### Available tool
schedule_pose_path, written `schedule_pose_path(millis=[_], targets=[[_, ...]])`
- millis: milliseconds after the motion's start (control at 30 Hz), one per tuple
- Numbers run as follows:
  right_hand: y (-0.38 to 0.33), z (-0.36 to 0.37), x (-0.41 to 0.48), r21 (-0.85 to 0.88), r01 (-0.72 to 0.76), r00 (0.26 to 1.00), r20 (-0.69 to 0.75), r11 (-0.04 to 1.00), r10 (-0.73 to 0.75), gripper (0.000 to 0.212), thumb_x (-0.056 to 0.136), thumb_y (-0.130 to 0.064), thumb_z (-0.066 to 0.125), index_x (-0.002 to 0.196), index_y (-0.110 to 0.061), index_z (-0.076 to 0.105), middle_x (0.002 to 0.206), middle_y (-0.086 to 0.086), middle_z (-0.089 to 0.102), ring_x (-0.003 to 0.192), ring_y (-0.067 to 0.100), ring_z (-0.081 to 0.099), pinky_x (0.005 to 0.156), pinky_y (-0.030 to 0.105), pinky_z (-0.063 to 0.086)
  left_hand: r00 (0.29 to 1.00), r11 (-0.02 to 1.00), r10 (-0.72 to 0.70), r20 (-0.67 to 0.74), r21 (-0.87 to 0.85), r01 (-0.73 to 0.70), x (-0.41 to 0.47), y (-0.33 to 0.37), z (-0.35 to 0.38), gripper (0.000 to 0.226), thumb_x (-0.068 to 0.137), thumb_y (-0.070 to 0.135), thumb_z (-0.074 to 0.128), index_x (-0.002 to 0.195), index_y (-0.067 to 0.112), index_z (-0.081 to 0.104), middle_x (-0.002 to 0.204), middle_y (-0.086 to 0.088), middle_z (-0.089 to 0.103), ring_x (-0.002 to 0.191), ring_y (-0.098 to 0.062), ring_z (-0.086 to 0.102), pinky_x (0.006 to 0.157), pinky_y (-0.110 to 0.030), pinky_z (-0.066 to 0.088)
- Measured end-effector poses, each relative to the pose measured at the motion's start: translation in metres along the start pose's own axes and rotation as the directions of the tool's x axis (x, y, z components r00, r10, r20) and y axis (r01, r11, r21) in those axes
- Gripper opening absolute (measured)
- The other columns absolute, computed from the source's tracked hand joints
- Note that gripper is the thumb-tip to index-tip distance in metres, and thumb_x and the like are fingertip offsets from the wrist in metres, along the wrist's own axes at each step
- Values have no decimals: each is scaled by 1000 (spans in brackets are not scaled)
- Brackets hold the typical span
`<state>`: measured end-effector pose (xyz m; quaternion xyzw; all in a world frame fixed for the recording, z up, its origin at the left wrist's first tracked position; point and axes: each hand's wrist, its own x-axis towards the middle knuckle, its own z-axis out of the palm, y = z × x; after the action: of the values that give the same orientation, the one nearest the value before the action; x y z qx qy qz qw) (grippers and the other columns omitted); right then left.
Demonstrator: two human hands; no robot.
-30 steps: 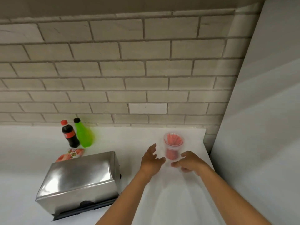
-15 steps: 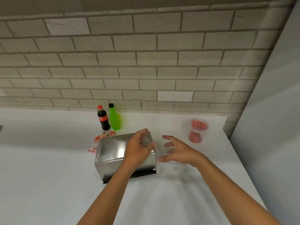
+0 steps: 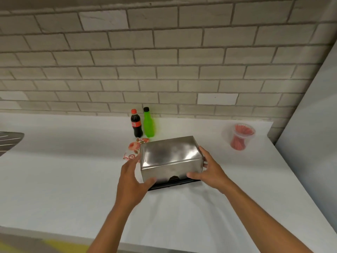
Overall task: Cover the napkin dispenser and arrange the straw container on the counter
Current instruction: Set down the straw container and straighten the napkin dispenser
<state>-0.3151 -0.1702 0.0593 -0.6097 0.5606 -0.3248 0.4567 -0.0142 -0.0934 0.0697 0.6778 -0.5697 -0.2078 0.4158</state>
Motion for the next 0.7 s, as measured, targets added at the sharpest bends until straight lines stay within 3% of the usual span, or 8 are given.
schedule_pose_path(millis=[100, 233, 333, 433, 600, 700], targets=[[-1, 9, -1, -52, 28, 994, -101, 998, -33, 113, 67, -49, 97, 158, -47, 31, 137, -31, 52, 126, 5, 55, 107, 29, 49, 998, 996, -40, 53, -73, 43, -3, -15, 8, 108, 74, 35, 96, 158, 52, 30, 147, 18, 42, 137, -12, 46, 107, -43, 52], [-4, 14, 1, -57, 40, 977, -209, 998, -51, 101, 72, -46, 94, 157, -38, 41, 133, -22, 54, 125, 10, 54, 113, 37, 48, 998, 987, -24, 62, -156, 33, 1, -23, 26, 104, 81, 19, 92, 155, 60, 30, 130, 34, 47, 124, -9, 54, 85, -19, 54], [-4, 17, 4, -73, 42, 969, -240, 996, -58, 93, 75, -42, 94, 154, -36, 46, 122, -33, 55, 116, 1, 57, 110, 37, 51, 999, 987, -45, -11, -154, 42, 8, -23, 35, 94, 85, 18, 90, 152, 57, 39, 127, 29, 50, 115, -12, 60, 94, -34, 58], [-2, 20, 9, -70, 39, 960, -274, 997, -57, 84, 74, -38, 95, 146, -40, 52, 112, -41, 56, 103, -14, 59, 100, 41, 59, 998, 997, -13, -68, -72, 8, 12, -23, 37, 80, 89, 22, 85, 149, 53, 43, 127, 20, 56, 105, -14, 64, 92, -42, 59], [-1, 14, 14, -77, 36, 954, -294, 996, -57, 90, 71, -44, 96, 149, -37, 52, 129, -22, 63, 122, 12, 62, 104, 45, 57, 998, 1000, -13, -60, -5, 12, 24, -22, 38, 70, 91, 25, 83, 145, 51, 47, 132, 9, 64, 104, -18, 69, 89, -46, 60], [4, 7, 17, -70, 27, 950, -308, 997, -48, 93, 73, -43, 95, 153, -35, 49, 138, -20, 59, 130, 16, 59, 105, 46, 56, 999, 998, -10, -31, -55, 8, 30, -17, 44, 68, 91, 21, 83, 143, 50, 50, 136, 10, 64, 110, -22, 69, 93, -47, 60]])
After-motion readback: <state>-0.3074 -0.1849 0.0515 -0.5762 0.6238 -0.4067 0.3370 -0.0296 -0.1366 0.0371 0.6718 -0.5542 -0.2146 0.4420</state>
